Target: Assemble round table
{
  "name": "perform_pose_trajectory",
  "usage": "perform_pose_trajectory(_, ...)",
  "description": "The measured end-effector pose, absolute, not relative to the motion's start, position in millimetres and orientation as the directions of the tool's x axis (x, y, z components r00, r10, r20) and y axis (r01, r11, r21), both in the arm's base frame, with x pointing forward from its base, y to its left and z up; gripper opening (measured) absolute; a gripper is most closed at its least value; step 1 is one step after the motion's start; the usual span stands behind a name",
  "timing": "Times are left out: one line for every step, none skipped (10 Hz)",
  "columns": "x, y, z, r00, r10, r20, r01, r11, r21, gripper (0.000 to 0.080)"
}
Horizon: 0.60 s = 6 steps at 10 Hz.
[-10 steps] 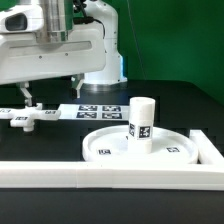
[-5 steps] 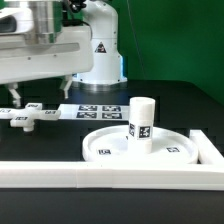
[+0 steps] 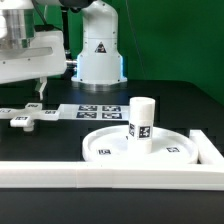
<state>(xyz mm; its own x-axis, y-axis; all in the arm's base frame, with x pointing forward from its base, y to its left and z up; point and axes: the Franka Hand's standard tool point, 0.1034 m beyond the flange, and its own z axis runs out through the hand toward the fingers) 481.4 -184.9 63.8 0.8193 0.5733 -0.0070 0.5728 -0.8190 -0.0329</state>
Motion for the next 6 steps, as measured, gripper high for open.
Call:
perform_pose_trajectory(481,-185,63.4,0.82,0.573,-0.008,0.572,-0.819,-0.033,0.0648)
perform_pose_trajectory(480,-185,63.0,0.819,0.573,-0.008,0.573,-0.819,-0.035,0.0648)
perform_pose_trajectory(475,-185,61.9,0.812,0.584,-0.008,0.584,-0.811,-0.034,0.0648)
perform_pose_trajectory(464,-187,61.4,0.806,0.591,-0.004,0.591,-0.806,-0.025,0.0648)
perform_pose_trajectory(454,-189,59.5,0.801,0.599,-0.005,0.598,-0.801,-0.025,0.0648)
perform_pose_trajectory(447,-192,56.1,0.783,0.621,-0.008,0.621,-0.783,-0.03,0.0648)
